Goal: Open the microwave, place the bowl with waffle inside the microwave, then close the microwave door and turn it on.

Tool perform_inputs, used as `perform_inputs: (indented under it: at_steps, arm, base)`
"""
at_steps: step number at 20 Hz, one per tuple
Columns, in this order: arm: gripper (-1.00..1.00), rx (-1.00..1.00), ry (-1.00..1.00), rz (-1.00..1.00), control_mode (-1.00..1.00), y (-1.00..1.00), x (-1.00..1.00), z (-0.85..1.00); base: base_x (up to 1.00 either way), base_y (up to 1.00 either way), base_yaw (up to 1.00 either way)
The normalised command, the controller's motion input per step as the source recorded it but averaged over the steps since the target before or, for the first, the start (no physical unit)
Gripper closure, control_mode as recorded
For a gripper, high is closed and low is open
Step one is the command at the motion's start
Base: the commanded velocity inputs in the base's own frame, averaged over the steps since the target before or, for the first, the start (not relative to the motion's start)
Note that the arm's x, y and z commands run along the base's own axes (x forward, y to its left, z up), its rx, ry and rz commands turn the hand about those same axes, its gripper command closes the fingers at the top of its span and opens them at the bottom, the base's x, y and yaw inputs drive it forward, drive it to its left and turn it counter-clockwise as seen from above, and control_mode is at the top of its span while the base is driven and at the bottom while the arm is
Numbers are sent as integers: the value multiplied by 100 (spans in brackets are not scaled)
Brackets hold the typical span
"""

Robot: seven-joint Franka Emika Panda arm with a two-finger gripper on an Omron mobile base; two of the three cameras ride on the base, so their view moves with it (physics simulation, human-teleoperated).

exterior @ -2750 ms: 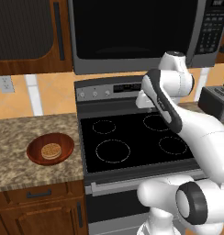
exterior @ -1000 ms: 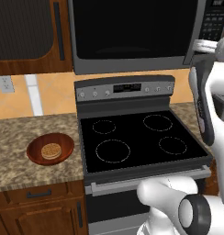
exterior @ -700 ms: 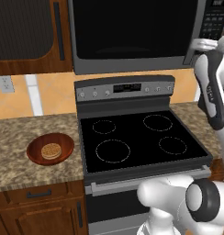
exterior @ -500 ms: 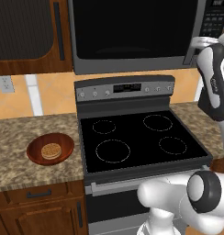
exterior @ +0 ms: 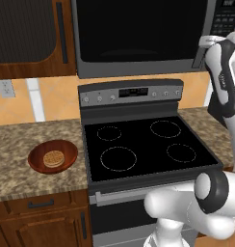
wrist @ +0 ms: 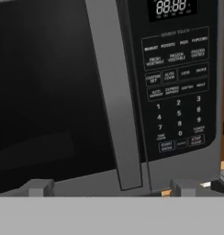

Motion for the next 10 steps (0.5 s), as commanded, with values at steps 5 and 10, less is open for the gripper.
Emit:
perform_inputs:
  at_steps: [5,10]
  arm:
    - [-100,0,0,0,-100,0,12,0]
    - [-100,0,0,0,-100,0,23,0]
  base:
    - [0,0,0]
    - [0,0,0]
